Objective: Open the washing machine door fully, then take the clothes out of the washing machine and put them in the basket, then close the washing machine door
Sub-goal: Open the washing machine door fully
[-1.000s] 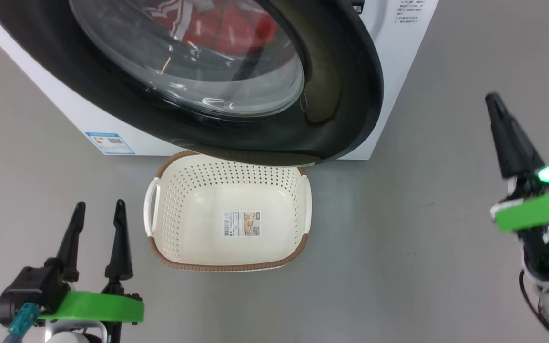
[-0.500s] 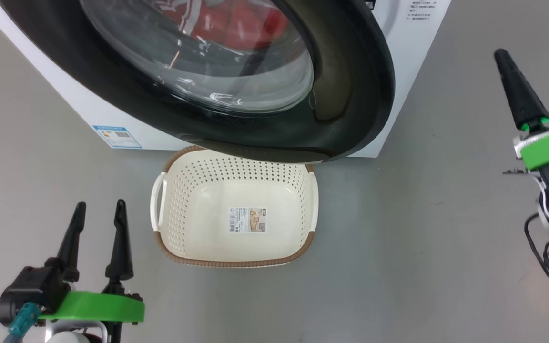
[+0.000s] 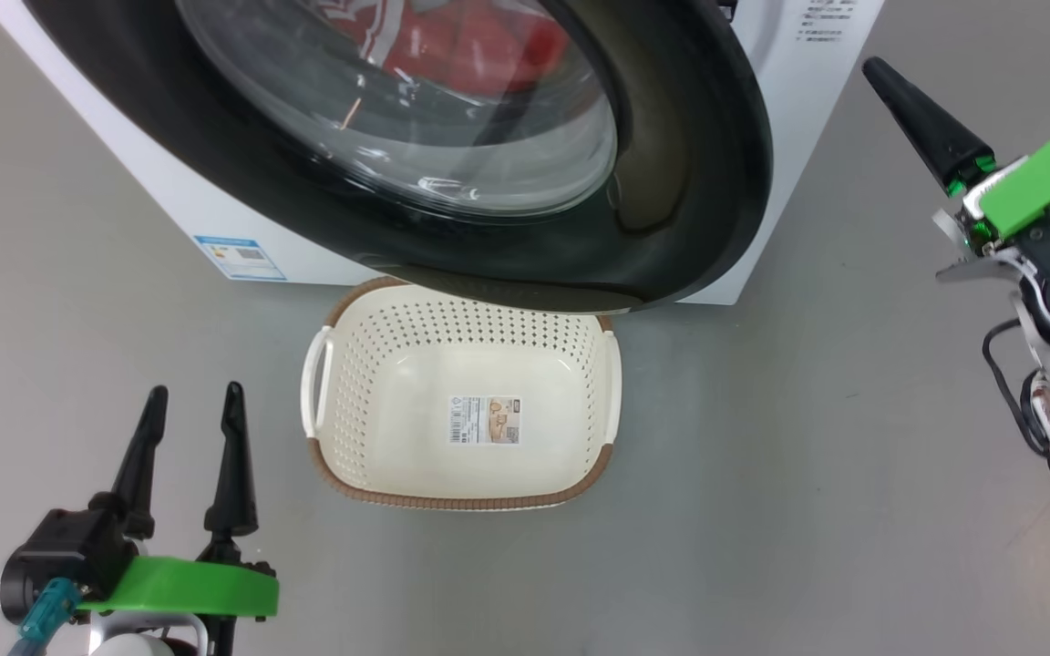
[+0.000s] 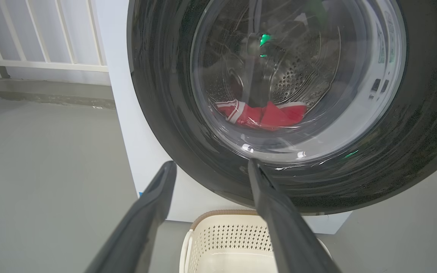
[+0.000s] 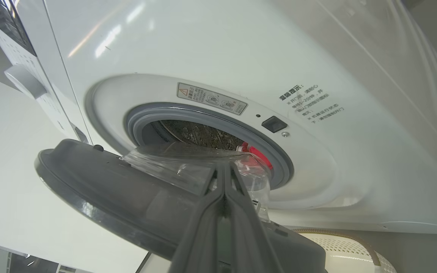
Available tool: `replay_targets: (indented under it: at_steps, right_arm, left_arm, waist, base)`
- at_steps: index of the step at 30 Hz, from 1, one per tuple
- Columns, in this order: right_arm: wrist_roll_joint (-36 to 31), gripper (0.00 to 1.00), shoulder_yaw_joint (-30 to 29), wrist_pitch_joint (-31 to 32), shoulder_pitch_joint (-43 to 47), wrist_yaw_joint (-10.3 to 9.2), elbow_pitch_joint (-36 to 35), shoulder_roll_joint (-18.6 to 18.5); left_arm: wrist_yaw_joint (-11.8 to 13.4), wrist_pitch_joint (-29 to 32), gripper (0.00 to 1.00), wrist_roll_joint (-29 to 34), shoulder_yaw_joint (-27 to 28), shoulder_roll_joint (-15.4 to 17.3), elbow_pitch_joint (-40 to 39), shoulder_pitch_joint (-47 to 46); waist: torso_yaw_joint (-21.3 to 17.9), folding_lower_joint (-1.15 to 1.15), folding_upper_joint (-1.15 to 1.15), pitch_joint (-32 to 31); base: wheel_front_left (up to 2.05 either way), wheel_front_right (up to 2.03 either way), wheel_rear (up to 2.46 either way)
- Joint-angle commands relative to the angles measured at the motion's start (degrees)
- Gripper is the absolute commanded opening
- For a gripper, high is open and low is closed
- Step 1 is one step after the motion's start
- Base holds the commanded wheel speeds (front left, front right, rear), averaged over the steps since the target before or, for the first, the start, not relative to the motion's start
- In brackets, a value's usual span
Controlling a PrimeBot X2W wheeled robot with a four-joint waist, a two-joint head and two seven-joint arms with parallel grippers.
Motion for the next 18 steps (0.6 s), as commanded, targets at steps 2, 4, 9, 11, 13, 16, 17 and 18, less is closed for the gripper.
replay_targets:
  at_steps: [2,4,9,11,13,16,17,18]
  right_arm:
    - [0.9,0.00,0.9,1.6,-2.0,0.09,0.3,0.2]
    - [1.8,0.00,1.1,3.3,-3.2,0.09,1.9,0.6]
    - [3.0,0.00,1.6,6.6,-6.5,0.09,6.0,1.4]
    - [3.5,0.00,1.9,8.1,-7.7,0.09,7.8,1.9]
    - [4.0,0.00,2.2,9.6,-8.8,0.09,9.3,2.4]
    - [4.3,0.00,2.7,11.3,-10.0,0.09,10.6,3.1]
    - [4.4,0.00,2.9,11.9,-10.2,0.09,10.9,3.3]
    - [4.5,0.00,3.0,12.5,-10.4,0.09,11.1,3.4]
  left_arm:
    - [0.0,-0.5,1.00,-0.5,1.6,1.1,-1.2,-1.0]
    - [0.1,-0.5,1.00,-0.6,1.5,1.1,-1.2,-1.0]
    - [0.3,-0.5,1.00,-1.0,1.2,1.1,-1.2,-1.0]
    - [0.3,-0.5,1.00,-1.1,1.2,1.1,-1.2,-1.0]
    - [0.4,-0.5,1.00,-1.1,1.2,1.1,-1.2,-1.1]
    - [0.4,-0.5,1.00,-1.2,1.1,1.1,-1.1,-1.1]
    - [0.5,-0.5,1.00,-1.2,1.1,1.1,-1.1,-1.1]
    - [0.5,-0.5,1.00,-1.3,1.1,1.1,-1.0,-1.1]
  waist:
    - [0.5,0.00,0.00,0.0]
    - [0.9,0.00,0.00,0.0]
    - [1.7,0.00,0.00,0.2]
    - [1.9,0.00,0.00,0.3]
    - [2.1,0.00,0.00,0.3]
    - [2.4,0.00,0.00,0.3]
    - [2.5,0.00,0.00,0.3]
    - [2.6,0.00,0.00,0.2]
  base:
    - [0.00,0.00,0.00]
    - [0.00,0.00,0.00]
    - [0.00,0.00,0.00]
    - [0.00,0.00,0.00]
    - [0.00,0.00,0.00]
    - [0.00,0.00,0.00]
    - [0.00,0.00,0.00]
    - [0.00,0.00,0.00]
